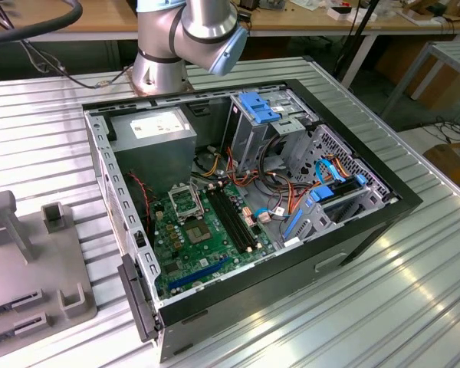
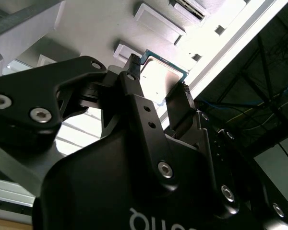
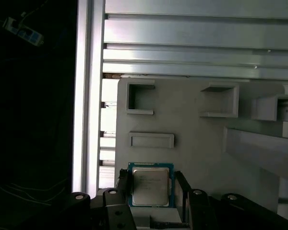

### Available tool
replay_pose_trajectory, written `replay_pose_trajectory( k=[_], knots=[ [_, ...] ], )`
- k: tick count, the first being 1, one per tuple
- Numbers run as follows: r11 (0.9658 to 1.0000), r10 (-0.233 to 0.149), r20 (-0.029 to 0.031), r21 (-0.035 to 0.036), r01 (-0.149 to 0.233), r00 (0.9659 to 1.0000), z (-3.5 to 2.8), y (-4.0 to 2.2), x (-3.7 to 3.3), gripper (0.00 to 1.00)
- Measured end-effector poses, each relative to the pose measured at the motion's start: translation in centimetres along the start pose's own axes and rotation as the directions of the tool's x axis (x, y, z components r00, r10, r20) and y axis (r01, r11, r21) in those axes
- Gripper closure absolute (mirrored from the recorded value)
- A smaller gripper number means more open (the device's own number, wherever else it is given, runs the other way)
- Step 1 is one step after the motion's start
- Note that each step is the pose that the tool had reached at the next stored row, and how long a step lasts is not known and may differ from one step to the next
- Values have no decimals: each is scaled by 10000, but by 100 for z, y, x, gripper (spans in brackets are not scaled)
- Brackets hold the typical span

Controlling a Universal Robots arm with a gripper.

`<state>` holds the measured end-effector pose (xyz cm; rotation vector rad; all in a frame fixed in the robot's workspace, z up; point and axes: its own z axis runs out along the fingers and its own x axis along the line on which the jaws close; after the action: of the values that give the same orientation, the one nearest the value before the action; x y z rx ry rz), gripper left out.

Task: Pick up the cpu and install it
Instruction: 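Pick up the cpu and move it towards the insertion slot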

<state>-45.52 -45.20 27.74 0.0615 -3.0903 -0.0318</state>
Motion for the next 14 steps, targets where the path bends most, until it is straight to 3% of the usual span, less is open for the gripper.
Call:
replay_pose_trajectory(
  k=[14],
  knots=[
    [10000,0,-5,1,0,10000,-29,0,1,53]
  ],
)
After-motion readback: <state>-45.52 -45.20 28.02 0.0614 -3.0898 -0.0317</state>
